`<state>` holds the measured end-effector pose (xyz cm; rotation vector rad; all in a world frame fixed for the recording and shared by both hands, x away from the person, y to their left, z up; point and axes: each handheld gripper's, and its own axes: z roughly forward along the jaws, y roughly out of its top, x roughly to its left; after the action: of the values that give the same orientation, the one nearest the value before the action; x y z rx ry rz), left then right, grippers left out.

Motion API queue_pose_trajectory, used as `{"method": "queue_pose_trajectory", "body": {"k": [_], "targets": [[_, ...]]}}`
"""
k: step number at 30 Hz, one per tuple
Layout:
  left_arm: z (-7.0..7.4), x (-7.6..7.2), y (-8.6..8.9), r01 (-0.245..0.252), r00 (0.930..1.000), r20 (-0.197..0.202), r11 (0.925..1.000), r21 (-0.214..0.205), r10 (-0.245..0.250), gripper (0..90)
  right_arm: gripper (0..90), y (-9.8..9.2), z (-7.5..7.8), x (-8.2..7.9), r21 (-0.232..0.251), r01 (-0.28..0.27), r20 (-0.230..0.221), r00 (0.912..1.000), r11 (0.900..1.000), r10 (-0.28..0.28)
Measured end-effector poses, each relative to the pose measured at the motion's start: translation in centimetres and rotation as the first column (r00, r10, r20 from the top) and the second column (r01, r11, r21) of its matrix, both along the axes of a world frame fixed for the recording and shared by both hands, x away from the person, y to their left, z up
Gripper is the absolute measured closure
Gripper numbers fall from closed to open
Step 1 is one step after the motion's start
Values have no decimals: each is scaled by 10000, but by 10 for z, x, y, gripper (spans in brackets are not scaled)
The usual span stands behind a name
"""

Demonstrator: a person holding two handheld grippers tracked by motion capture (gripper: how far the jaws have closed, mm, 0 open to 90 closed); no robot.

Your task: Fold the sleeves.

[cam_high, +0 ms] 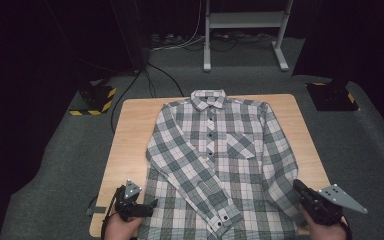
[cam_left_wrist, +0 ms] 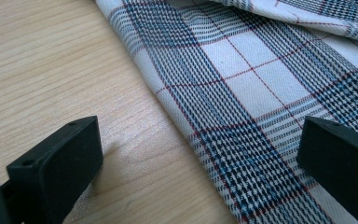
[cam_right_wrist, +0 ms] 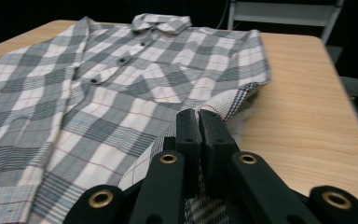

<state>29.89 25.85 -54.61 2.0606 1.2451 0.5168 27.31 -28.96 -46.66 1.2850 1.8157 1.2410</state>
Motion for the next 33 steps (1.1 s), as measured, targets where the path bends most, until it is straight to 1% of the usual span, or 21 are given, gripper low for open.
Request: {"method": "queue_pose_trajectory", "body": {"k": [2,3,4,5,6,7,9,10,11,14,17,21,22,23,26,28,29,33], "targets": [[0,0,0,4,10000,1,10000,-4,-4,4,860,9,-1,1,-22,-185,-12,9998,9998,185],[0,0,0,4,10000,1,10000,-4,-4,4,860,9,-1,1,-22,-185,-12,9998,9998,185],[0,0,0,5,10000,1,10000,-6,-5,4,860,18,-2,2,-65,-400,-27,9992,9992,400],[0,0,0,-1,10000,-10,10000,-5,1,4,860,23,-3,3,-77,-498,-37,9988,9987,498],[0,0,0,-1,10000,-10,10000,-5,1,4,860,23,-3,3,-77,-498,-37,9988,9987,498],[0,0,0,-2,10000,-10,10000,-7,2,4,861,31,-4,4,-91,-687,-43,9976,9976,687],[0,0,0,-3,10000,-10,10000,-9,3,4,861,39,-5,6,-119,-880,-52,9961,9960,880],[0,0,0,-3,10000,-10,10000,-9,3,4,861,39,-5,6,-119,-880,-52,9961,9960,880],[0,0,0,1,10000,-6,10000,-11,-1,4,860,47,-6,7,-119,-1022,-42,9948,9947,1022],[0,0,0,-4,10000,-12,10000,-14,4,4,860,54,-6,8,-114,-1195,-58,9928,9928,1194],[0,0,0,-2,10000,-12,10000,-20,2,5,859,68,-7,10,-216,-1520,-58,9884,9881,1519],[0,0,0,27,10000,-11,10000,-27,-27,5,856,83,-8,12,-327,-1817,-122,9833,9828,1814],[0,0,0,27,10000,-11,10000,-27,-27,6,856,83,-8,12,-327,-1817,-122,9833,9828,1814],[0,0,0,32,10000,-11,10000,-31,-32,6,854,90,-9,14,-381,-1948,-143,9808,9801,1944],[0,0,0,34,10000,-11,10000,-30,-34,6,850,100,-10,16,-464,-2124,-199,9771,9761,2117],[0,0,0,40,10000,-1,10000,-26,-40,6,850,106,-11,18,-576,-2240,-233,9745,9729,2230],[0,0,0,40,10000,-1,10000,-26,-40,6,850,106,-11,18,-576,-2240,-233,9745,9729,2230],[0,0,0,39,10000,-3,10000,-34,-39,6,850,121,-13,25,-754,-2502,-344,9681,9652,2483]]}}
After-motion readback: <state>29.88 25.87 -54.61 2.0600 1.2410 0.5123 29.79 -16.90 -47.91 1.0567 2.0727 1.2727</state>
